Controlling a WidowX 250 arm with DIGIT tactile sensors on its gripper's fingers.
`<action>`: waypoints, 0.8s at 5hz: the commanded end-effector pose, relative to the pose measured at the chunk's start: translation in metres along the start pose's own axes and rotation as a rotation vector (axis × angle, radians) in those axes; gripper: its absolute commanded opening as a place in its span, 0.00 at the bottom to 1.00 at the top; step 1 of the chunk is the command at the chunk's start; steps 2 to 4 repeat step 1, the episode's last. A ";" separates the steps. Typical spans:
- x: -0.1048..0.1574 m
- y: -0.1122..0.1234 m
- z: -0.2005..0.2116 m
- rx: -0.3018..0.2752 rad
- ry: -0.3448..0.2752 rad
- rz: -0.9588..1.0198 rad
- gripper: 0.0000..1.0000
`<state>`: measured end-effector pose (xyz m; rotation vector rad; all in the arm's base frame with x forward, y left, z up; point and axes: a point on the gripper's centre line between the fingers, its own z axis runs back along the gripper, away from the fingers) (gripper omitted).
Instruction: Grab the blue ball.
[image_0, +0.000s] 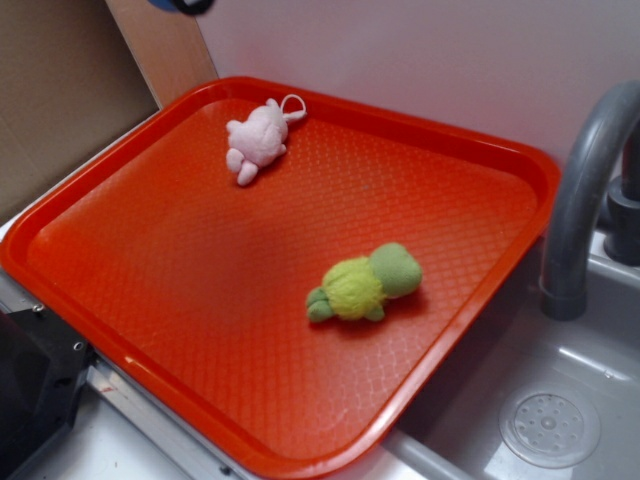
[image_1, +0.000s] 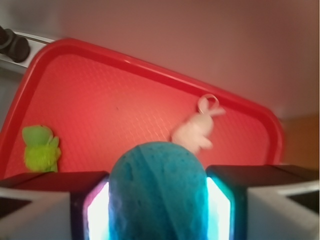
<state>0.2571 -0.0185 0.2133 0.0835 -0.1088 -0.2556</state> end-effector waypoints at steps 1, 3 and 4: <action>0.008 0.001 0.018 0.021 0.071 0.041 0.00; 0.008 0.001 0.018 0.021 0.071 0.041 0.00; 0.008 0.001 0.018 0.021 0.071 0.041 0.00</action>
